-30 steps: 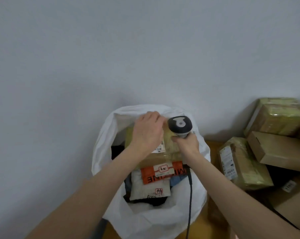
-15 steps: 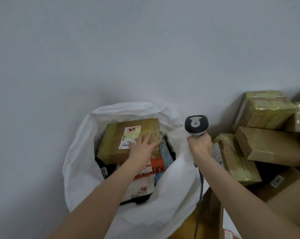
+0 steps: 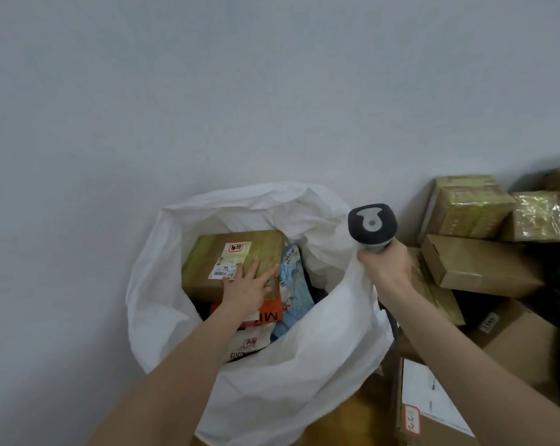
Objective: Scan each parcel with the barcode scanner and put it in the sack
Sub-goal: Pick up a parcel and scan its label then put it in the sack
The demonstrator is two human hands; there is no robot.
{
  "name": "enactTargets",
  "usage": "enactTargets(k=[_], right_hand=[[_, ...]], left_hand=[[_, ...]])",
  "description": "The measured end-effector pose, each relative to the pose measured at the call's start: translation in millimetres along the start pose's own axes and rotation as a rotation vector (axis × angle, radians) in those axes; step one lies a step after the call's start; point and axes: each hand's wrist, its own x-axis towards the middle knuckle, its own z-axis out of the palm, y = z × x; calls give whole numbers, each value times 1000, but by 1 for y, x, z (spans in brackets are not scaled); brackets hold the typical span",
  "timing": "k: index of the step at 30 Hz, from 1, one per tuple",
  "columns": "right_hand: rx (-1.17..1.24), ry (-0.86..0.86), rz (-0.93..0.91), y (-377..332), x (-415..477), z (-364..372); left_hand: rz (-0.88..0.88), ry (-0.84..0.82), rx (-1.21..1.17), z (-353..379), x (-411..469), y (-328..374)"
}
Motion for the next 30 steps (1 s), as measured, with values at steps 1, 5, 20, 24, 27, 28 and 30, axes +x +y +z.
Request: enactTargets(k=[1, 5, 20, 24, 27, 28, 30], right_hand=[[-15, -22, -9, -3, -3, 1], [-62, -34, -92, -25, -23, -4], [52, -469, 36, 10, -99, 38], [135, -483, 54, 10, -112, 26], [206, -489, 81, 18, -126, 15], [236, -492, 102, 20, -130, 11], [286, -484, 128, 28, -137, 1]], left_hand=[[-11, 4, -6, -1, -2, 0], [-20, 15, -55, -16, -16, 2], [-410, 4, 174, -3, -158, -60], [-339, 219, 87, -9, -155, -21], [-321, 319, 53, -10, -156, 4], [-310, 340, 48, -12, -156, 11], [-282, 358, 53, -17, -158, 25]])
